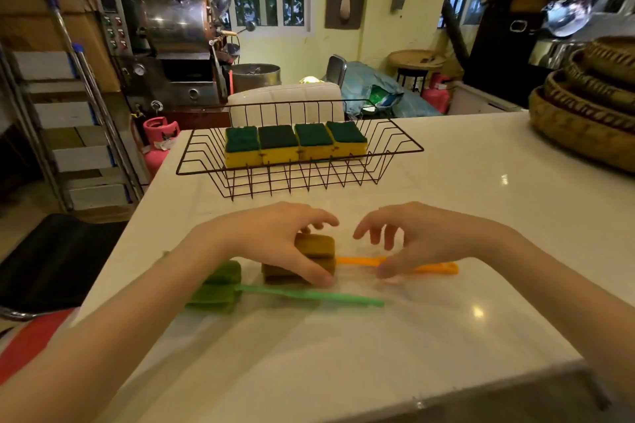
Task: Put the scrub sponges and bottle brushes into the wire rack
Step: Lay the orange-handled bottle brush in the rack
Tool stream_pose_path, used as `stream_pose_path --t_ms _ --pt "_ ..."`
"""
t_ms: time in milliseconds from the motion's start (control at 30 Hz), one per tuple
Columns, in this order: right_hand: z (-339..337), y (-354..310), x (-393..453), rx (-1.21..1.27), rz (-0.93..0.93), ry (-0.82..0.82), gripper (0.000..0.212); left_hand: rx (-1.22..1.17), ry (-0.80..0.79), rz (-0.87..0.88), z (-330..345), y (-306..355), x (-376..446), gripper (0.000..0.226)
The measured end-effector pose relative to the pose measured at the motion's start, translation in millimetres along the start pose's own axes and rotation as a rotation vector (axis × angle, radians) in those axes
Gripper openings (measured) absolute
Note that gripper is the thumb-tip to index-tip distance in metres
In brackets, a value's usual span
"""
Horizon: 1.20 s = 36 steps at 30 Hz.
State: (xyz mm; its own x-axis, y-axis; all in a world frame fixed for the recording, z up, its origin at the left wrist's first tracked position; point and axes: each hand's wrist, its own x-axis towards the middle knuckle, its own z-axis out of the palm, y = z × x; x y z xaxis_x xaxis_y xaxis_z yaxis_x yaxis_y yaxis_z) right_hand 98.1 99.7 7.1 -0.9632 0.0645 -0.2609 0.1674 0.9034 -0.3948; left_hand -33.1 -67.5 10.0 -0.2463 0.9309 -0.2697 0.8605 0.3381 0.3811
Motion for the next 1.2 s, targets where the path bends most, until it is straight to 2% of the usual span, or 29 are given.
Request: stream_pose_path --t_ms 200,300,633,800,1000,1200 --pt "8.0 7.3 4.2 -0.052 0.005 -0.041 0.026 0.033 0.004 -0.029 6.6 -4.2 3.4 0.061" --pt "3.9 8.4 6.9 -0.043 -0.004 -0.043 0.02 0.035 0.032 -0.026 2.2 -4.7 6.4 0.056" --pt "-56.4 1.7 25.1 -0.058 -0.084 0.207 0.017 0.022 0.309 0.051 -50.8 -14.2 2.5 0.056" --pt "-85.0 -0.1 54.6 -0.058 -0.154 0.329 0.019 0.009 0.395 0.035 -82.9 -31.9 10.2 0.057" --pt "-102.2 8.6 103.8 -0.101 -0.202 0.378 0.021 0.009 0.45 -0.046 -105.7 -64.1 26.8 0.057" --pt "-107.1 24.4 147.9 -0.218 -0.127 0.372 0.023 0.027 0.414 -0.148 -112.9 -94.5 51.8 0.057"
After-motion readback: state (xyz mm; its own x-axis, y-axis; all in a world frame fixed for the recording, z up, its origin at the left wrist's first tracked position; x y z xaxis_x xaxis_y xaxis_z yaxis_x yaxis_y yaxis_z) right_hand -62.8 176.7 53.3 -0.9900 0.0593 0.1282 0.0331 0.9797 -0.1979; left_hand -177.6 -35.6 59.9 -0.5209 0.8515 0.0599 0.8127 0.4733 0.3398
